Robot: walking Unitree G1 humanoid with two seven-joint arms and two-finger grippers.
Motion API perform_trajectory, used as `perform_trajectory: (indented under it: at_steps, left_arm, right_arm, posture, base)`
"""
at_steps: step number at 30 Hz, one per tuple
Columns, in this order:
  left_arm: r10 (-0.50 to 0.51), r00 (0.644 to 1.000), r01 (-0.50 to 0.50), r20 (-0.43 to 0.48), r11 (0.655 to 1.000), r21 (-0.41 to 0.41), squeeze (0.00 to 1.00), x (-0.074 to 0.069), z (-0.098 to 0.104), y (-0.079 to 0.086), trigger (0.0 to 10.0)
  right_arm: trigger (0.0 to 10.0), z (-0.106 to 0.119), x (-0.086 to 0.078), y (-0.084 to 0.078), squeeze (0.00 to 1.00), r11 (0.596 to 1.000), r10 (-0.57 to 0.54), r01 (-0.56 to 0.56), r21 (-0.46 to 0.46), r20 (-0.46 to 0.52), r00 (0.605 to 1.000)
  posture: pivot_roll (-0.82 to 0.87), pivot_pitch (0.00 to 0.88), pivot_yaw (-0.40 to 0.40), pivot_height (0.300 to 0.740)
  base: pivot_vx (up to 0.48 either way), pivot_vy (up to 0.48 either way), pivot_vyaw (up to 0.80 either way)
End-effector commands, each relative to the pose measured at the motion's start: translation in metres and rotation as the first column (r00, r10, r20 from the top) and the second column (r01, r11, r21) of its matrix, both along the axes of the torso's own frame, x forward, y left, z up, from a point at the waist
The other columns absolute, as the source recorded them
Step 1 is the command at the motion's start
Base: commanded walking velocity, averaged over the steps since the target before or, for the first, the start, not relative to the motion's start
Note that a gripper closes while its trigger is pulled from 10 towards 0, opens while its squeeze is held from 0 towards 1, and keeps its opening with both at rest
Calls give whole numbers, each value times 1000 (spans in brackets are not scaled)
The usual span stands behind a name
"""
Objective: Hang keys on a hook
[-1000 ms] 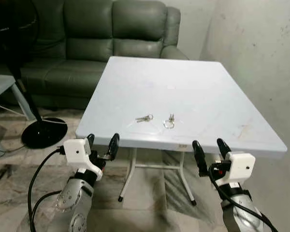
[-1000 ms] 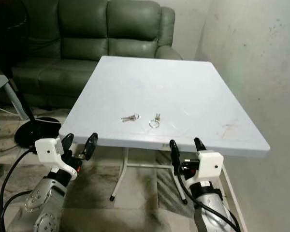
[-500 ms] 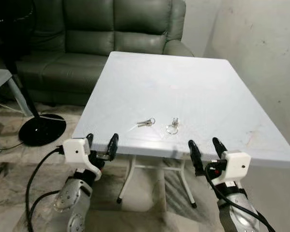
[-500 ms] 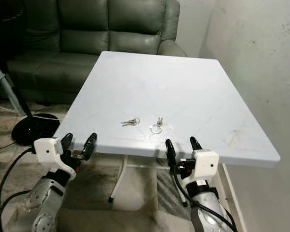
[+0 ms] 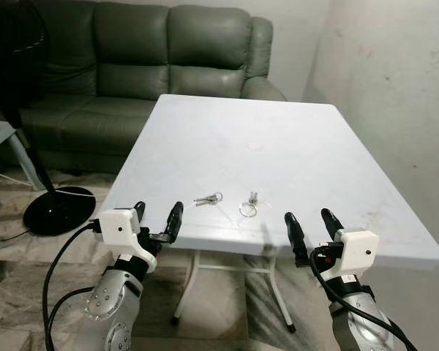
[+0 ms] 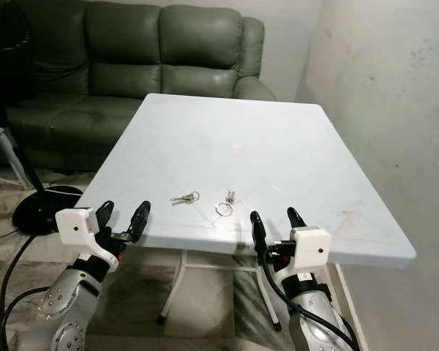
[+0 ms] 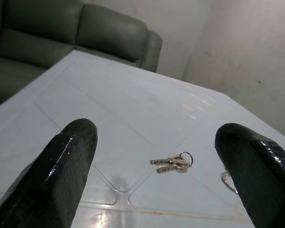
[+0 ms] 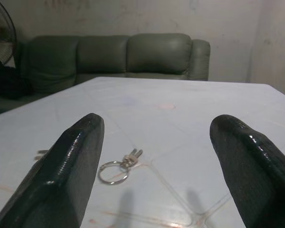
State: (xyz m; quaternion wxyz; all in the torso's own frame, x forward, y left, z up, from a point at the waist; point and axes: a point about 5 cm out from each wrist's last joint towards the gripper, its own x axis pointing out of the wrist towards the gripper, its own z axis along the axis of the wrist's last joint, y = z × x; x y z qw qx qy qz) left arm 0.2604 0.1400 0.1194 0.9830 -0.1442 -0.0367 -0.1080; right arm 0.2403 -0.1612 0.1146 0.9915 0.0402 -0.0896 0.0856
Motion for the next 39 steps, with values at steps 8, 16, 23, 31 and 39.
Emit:
perform_trajectory:
  at_steps: [8, 16, 23, 31, 39]
  left_arm:
    - [-5, 1000, 5, 9, 1000, 4, 0, 0, 3, -3, 10000]
    - [-4, 1000, 4, 8, 1000, 5, 0, 0, 3, -3, 10000]
    - [-5, 1000, 5, 7, 1000, 5, 0, 0, 3, -4, 10000]
    - [-6, 1000, 6, 8, 1000, 0, 0, 0, 3, -5, 10000]
    - [8, 1000, -9, 20, 1000, 17, 0, -1, 4, -7, 10000]
  right_arm:
    - [10000, 6, 1, -1, 0, 1000, 2, -2, -3, 21, 1000]
    - [10000, 6, 1, 0, 0, 1000, 6, -6, -4, 20, 1000]
    - [10000, 6, 1, 0, 0, 1000, 7, -7, -6, 20, 1000]
    - [10000, 6, 1, 0, 0, 1000, 9, -9, -6, 22, 1000]
    - [10000, 6, 2, 0, 0, 1000, 13, -13, -10, 18, 1000]
  posture:
    - [11, 0, -48, 740]
    - [13, 0, -50, 740]
    - [13, 0, -50, 740]
    - [12, 0, -50, 740]
    - [12, 0, -51, 740]
  base:
    - [278, 0, 0]
    - [280, 0, 0]
    - [280, 0, 0]
    - [292, 0, 0]
    - [210, 0, 0]
